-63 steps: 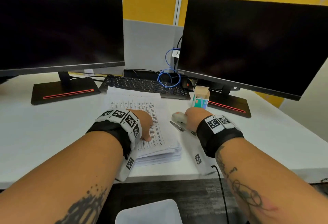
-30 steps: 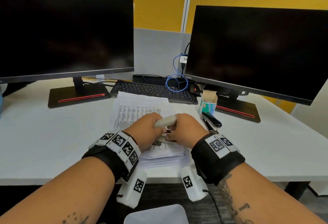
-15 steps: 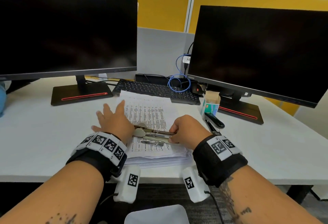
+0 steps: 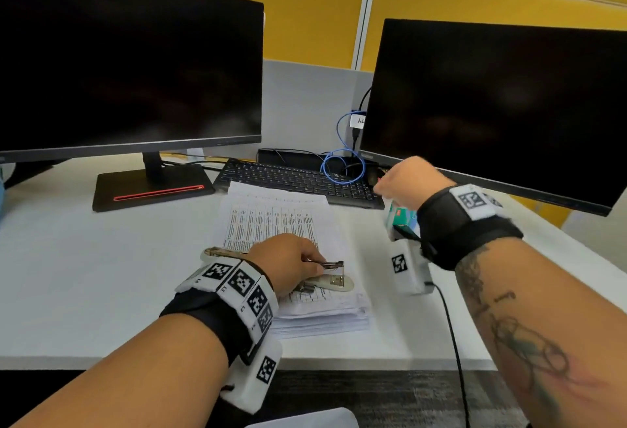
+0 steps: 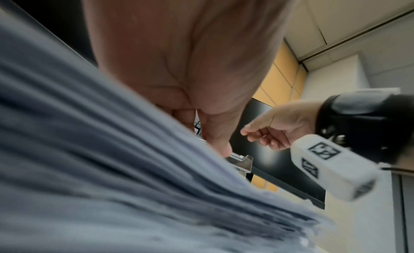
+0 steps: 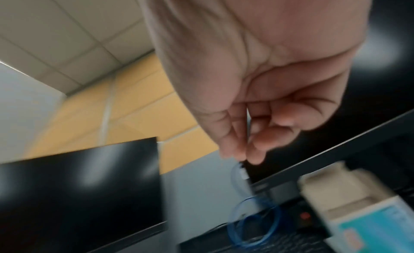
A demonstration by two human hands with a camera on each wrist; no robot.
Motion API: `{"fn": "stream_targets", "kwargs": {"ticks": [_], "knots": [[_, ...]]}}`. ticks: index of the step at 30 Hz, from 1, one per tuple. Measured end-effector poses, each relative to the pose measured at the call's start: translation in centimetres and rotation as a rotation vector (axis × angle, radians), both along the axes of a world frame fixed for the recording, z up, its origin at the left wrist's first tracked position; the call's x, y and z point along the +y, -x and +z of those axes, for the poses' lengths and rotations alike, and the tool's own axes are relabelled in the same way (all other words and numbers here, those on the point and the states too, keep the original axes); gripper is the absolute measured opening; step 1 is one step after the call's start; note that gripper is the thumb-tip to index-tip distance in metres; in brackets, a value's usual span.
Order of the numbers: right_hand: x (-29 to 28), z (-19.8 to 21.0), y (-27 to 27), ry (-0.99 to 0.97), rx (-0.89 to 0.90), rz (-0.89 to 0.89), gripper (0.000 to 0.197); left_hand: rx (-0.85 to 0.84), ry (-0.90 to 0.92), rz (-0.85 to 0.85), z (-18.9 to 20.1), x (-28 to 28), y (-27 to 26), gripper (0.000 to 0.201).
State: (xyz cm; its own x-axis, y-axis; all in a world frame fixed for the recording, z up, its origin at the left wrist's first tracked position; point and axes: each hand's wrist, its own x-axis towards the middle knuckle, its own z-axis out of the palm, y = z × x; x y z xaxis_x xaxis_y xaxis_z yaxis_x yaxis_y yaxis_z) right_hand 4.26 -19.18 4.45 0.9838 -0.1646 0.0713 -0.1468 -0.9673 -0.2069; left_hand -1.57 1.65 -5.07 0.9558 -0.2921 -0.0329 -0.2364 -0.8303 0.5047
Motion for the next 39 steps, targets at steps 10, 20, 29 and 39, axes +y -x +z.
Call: {"fn": "stream_targets", "kwargs": {"ticks": [10,20,29,39], "knots": [[-3.5,-1.2,-5.7,0.282,0.163,-0.167,0.037,0.061,0.048,0.062,-0.4,-0.4,-0.8,0.014],[-3.1,-3.1,-7.6,0.442,0.334,-0.107,0.037,0.107,0.083,0.059,-0.2,-0.5,-1.2,0.014],[-4.0,-4.1,-8.2,0.482,0.261,-0.096,0.036,0.108,0.073,0.045,-0.2,-0.5,-1.3,0.016],[-4.2,-3.8,-7.9,0.495,0.302,-0.086,0.011,0.101,0.035,0.041,-0.2,-0.5,-1.4,0.018]]}}
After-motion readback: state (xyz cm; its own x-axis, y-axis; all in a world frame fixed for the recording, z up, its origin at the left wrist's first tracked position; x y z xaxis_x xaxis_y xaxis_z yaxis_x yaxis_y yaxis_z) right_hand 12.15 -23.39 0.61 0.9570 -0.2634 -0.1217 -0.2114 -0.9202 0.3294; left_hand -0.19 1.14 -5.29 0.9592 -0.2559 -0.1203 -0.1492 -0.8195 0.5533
